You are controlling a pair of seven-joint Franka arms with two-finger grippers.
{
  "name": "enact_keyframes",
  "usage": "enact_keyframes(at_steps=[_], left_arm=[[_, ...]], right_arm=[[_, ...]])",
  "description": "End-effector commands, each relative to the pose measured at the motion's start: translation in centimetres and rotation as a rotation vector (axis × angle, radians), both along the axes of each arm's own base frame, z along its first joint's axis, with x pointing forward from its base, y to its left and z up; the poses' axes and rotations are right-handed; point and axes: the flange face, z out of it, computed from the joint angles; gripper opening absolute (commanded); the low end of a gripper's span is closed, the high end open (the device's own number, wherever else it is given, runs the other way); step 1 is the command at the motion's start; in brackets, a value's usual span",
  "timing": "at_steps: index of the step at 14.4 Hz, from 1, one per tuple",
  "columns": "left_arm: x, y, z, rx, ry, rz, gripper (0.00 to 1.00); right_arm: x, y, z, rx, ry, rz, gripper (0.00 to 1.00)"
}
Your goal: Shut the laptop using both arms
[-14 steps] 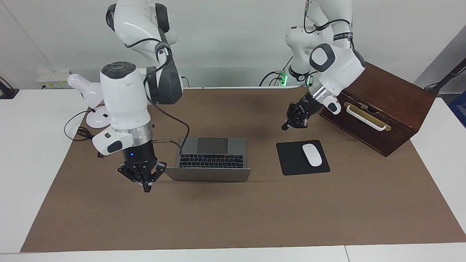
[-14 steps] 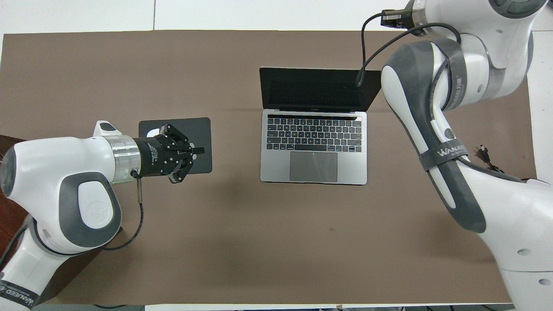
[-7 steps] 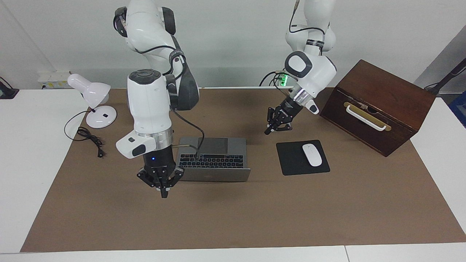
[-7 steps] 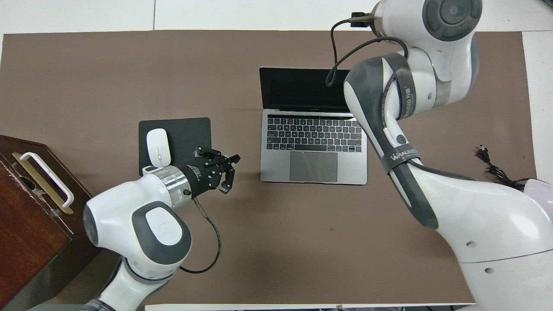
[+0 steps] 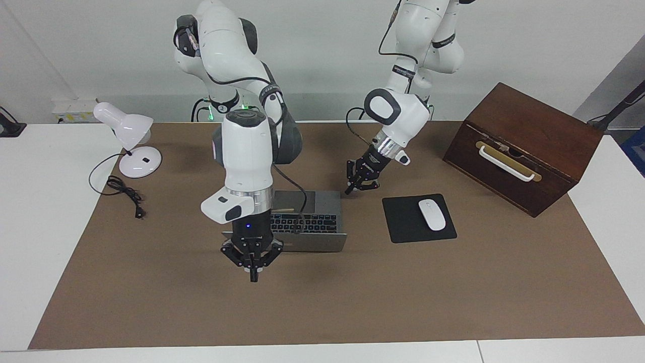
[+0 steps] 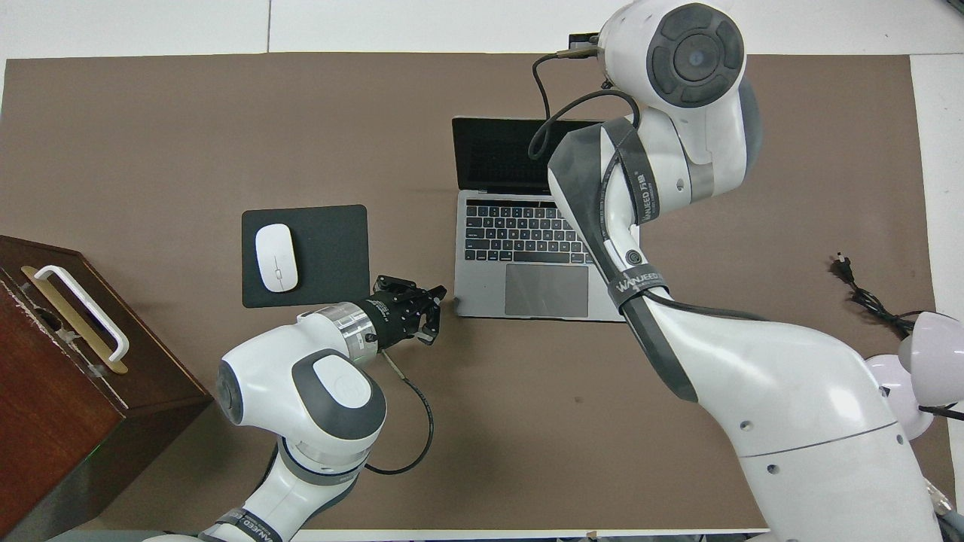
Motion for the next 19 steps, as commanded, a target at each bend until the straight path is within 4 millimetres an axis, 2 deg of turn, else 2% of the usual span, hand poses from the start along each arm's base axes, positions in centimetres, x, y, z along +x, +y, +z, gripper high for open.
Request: enact_keyframes(at_steps=[1,3,6,12,15,19], left_arm=[[0.8,-2.2,-0.8,0.001,-0.003,0.031,0.00],[0.8,-2.8,-1.6,0.008,0.005,0.026,0.00],[0.0,-3.8,-1.7,0.023,-0.003,0.007,0.00],[-0.2,-3.6,-3.6,0.049,0.024,0.013,0.00],[-0.6,-3.8,-4.1,0.051,0.035,0.012,0.00],[-1.0,-3.9,-4.4,0.052,0.041,0.011,0.00]], right_arm=[[-0.3,1.1,0.3,0.044,0.024,-0.023,0.00],[-0.5,1.2,-0.1,0.051,0.060,-0.027,0.00],[-1.3,2.9,-1.0,0.111,0.127,-0.021,0.00],[-2.3,1.9,-2.4,0.205,0.322,-0.051,0.00],[-2.5,1.8,-2.0,0.229,0.362,-0.048,0.00],[-2.9,1.0,-2.4,0.269,0.446,-0.052,0.00]])
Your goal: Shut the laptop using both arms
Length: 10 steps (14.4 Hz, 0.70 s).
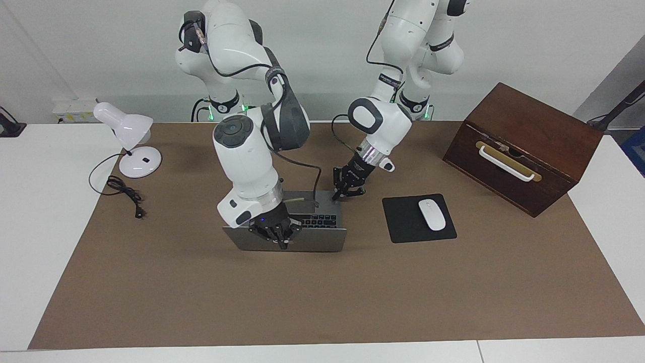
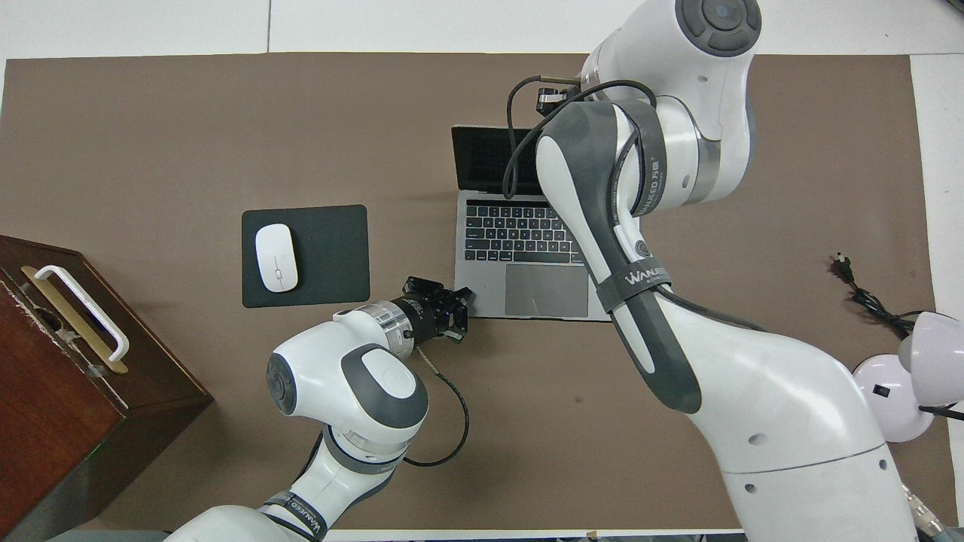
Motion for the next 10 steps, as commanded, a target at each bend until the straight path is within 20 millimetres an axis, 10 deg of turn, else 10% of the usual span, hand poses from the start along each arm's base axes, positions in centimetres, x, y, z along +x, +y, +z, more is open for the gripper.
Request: enact_keyframes(at_steps=[1,10], left_arm=[[-0.7,-0.5,-1.7,0.025,0.017,0.010,0.00],[-0.8,-0.4,-1.9,0.039,0.001,-0.018,0.00]], right_arm=[[0.0,-0.3,-0.3,0.015,0.050,0.019,0.00],[-1.0,-1.3,-0.7,0.092,0.196,0.003,0.00]])
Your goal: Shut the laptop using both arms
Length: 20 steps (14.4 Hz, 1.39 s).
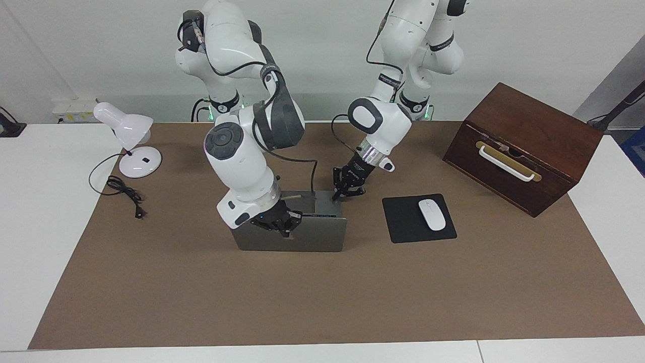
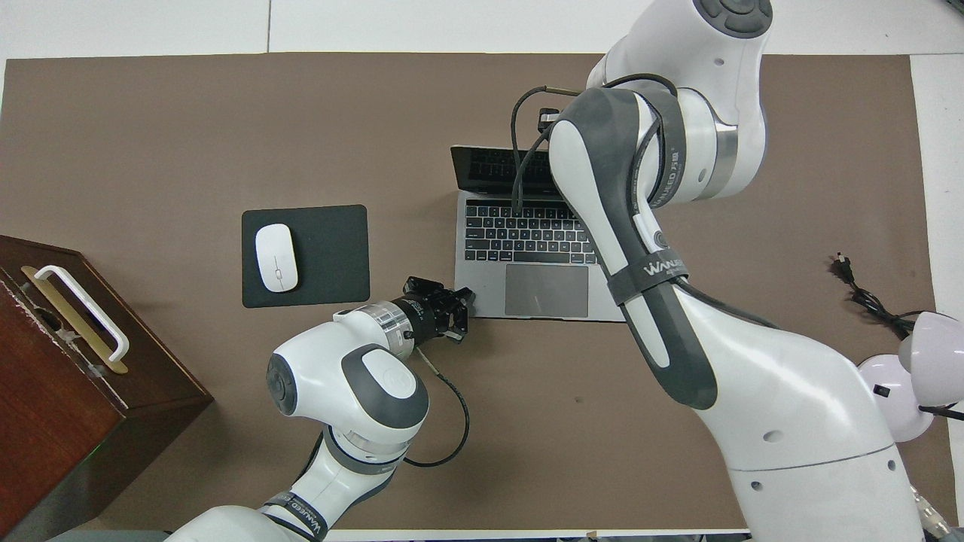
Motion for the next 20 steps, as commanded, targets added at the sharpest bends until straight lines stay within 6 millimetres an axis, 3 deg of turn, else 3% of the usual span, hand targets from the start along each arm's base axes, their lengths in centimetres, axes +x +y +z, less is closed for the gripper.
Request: enact_keyframes(at_steps=[1,8,20], left_arm=[[-0.8,-0.4,-1.8,0.036,0.005,-0.013,0.00],[-0.9,-0.4,-1.8,0.059,-0.040,-0.073,0.00],[-1.1,0.4,-2.3,0.066,-0.039,-0.083,0.00]], right_arm=[[0.0,-0.9,0.5,0.035,0.061,0.011,0.00],[-1.4,-1.2,0.5,0.043,0.188,0.028,0.00],[-3.0,-0.8,-3.4,0.025,0.385,0.012,0.00]])
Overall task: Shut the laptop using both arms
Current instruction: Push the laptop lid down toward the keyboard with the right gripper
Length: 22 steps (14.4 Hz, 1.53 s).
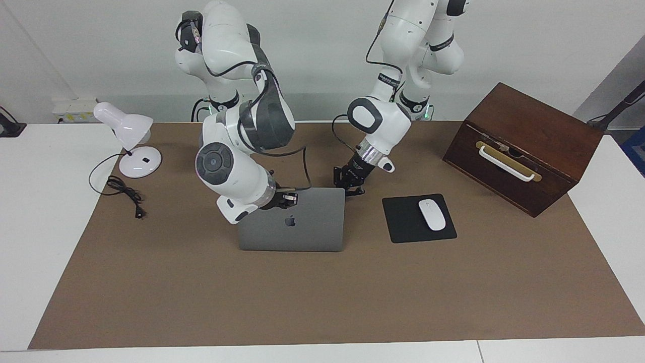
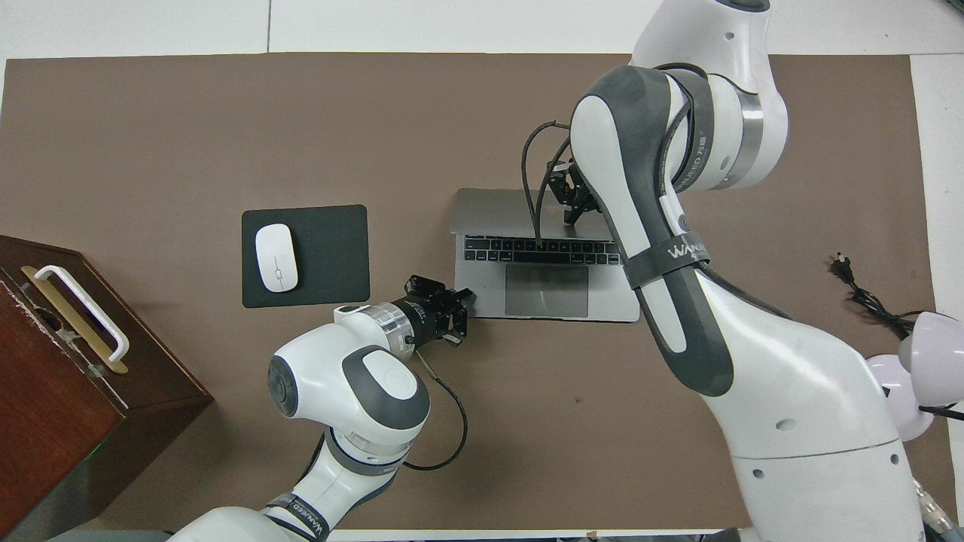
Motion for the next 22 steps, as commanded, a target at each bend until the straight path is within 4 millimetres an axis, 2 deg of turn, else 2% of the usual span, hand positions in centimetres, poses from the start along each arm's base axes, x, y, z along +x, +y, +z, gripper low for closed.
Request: enact_keyframes(at_steps=[1,5,15,22], left_arm=[[-0.9,0.5,-2.3,0.035,0.023,-0.006,0.00],[-1.4,1.0,-2.7,0.042,0.015,-0.022,0.00],[-1.6,1.8,-3.0,0.053,0.013,-0.026,0.00],[-1.5,2.4,-3.3,0.054,0.014,-0.034,0.00]], right_arm=[[0.5,0.0,-1.8,-0.002,0.043,-0.029,0.00],[1.2,-0.7,-4.5,0.017,0.072,-0.056,0.00],[2.1,-1.7,-6.5,0.061,0.100,-0.096,0.00],[2.4,-1.4,-8.1,0.088,0.117,-0.108,0.00]])
